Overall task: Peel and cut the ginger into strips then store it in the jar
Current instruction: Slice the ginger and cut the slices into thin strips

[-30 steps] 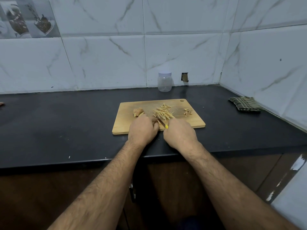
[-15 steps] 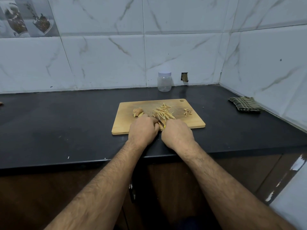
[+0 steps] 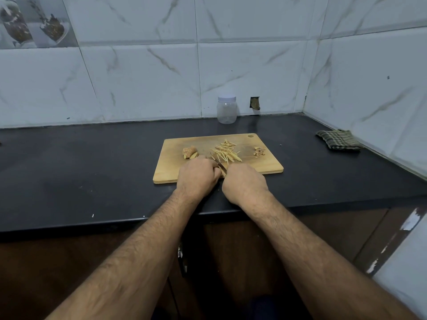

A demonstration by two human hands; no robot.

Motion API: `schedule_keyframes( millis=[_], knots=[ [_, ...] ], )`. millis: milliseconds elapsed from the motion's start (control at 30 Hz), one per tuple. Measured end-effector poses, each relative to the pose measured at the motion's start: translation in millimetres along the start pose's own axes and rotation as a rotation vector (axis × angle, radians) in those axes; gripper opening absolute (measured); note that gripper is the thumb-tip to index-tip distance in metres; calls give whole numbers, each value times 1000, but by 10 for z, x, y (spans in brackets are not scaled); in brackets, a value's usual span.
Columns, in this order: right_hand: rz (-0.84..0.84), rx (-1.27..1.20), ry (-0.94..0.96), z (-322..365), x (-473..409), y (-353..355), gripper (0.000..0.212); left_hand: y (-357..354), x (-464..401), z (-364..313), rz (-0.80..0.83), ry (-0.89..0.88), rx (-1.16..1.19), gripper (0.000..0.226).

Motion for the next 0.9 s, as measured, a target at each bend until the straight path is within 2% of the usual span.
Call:
schedule_keyframes(
  millis=[167,367,633,900],
  knots=[
    [20,-33,-16,-117,92,-7,12,-11,3,-5,-15,12,-20,30],
    [32,-1,-14,-195,198,-9,25,-19,11,-8,-37,25,-29,33],
    [9,3,-21,-174,129,16,21,-4,18,-27,-44,23,-34,31],
    [-13,-41,-35,-136,-51,34,27,2,13,-18,-44,34,-7,29]
  ],
)
Point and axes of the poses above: each hand's wrist, its own x-axis away from the middle knuckle, its own y-axis out of the back of the hand, z = x × y, the point moved 6 cm from there along -x, towards the middle knuckle, and after that the axes turned 13 degrees about -y, right-handed, at the moved point
